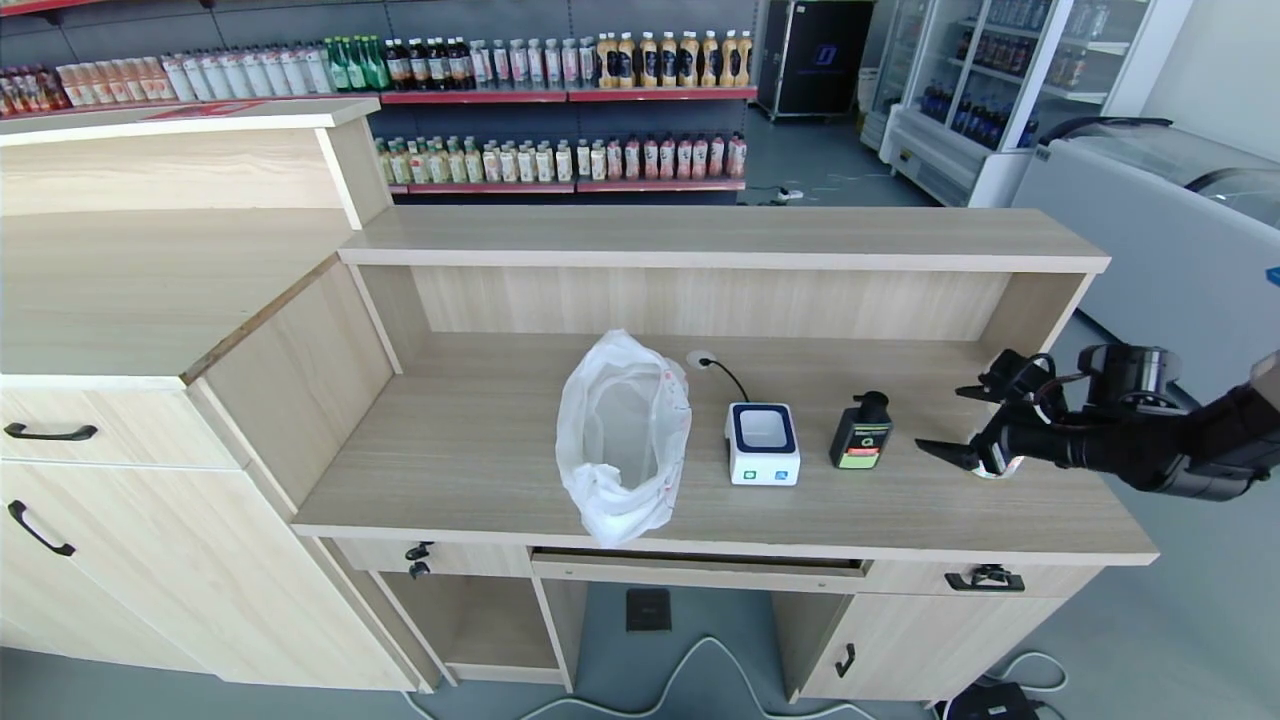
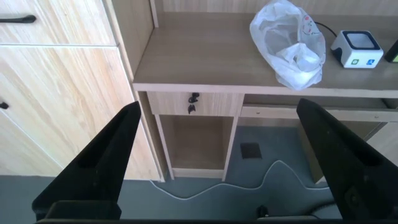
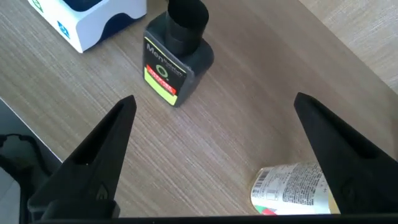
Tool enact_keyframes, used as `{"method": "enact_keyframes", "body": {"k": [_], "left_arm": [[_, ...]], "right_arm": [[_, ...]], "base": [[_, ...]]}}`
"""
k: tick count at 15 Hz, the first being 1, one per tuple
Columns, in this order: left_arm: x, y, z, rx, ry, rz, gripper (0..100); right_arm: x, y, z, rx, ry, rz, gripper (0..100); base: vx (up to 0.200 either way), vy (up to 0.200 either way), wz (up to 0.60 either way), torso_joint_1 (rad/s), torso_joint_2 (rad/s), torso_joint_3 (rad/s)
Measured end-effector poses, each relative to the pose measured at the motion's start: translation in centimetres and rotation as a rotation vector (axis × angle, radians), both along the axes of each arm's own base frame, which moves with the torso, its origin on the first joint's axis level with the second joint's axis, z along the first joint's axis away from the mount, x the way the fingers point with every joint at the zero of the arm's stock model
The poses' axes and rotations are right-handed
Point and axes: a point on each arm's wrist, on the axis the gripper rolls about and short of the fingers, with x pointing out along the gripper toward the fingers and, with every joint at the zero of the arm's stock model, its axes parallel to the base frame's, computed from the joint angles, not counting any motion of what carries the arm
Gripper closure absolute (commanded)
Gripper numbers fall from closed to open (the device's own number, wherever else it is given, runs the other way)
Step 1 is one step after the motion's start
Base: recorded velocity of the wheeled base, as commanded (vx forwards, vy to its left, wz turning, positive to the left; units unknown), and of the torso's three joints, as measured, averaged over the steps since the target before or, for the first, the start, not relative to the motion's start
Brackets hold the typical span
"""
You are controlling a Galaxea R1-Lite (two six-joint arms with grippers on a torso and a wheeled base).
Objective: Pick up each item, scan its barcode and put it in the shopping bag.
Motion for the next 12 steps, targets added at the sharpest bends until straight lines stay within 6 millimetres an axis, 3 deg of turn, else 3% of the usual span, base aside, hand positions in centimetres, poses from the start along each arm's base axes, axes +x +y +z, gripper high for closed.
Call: {"method": "enact_keyframes", "body": {"k": [3,12], "left_arm": [[0.0,0.0,0.0,0.0,0.0,0.0,0],[0.0,0.0,0.0,0.0,0.0,0.0,0]], "right_arm": [[1.3,0.3,-1.1,-0.029,-0.047,0.098,0],[3.8,0.8,-4.0,-0.061,-0.071,0.153,0]], "base": [[0.0,0.0,0.0,0.0,0.0,0.0],[0.0,0.0,0.0,0.0,0.0,0.0]]}}
